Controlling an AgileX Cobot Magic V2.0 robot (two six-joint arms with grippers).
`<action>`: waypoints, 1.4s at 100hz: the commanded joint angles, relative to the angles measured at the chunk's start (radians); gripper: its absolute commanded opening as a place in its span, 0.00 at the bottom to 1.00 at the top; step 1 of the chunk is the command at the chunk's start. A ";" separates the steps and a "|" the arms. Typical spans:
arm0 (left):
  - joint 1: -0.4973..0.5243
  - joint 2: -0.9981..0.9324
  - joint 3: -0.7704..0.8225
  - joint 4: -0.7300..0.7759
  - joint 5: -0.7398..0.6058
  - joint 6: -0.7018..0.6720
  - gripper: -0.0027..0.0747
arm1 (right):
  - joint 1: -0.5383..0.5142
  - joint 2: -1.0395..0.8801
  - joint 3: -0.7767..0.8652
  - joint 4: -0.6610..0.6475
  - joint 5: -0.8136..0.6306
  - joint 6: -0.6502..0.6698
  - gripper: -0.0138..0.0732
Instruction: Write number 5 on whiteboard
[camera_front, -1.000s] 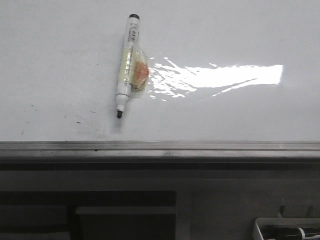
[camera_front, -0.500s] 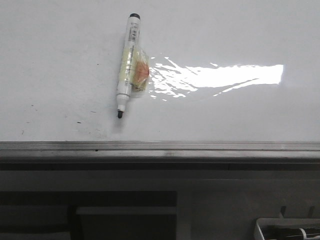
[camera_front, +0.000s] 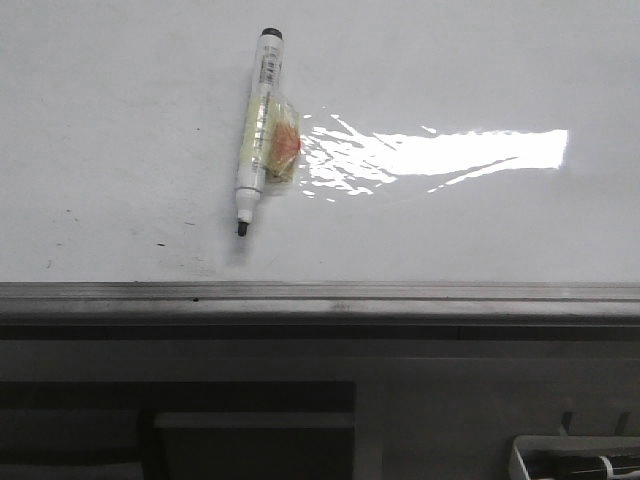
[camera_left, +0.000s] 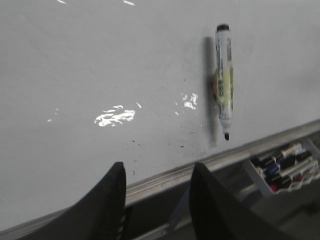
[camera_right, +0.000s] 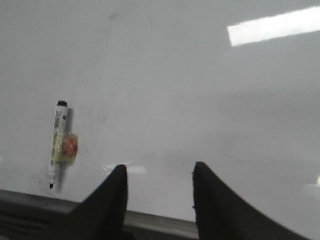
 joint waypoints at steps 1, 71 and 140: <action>-0.001 0.112 -0.094 -0.029 -0.001 0.059 0.43 | -0.007 0.047 -0.056 -0.011 -0.003 -0.053 0.56; -0.501 0.586 -0.233 -0.034 -0.461 -0.031 0.47 | -0.007 0.056 -0.058 -0.011 0.002 -0.054 0.56; -0.501 0.770 -0.233 -0.178 -0.633 -0.031 0.48 | -0.007 0.056 -0.058 -0.011 0.000 -0.054 0.56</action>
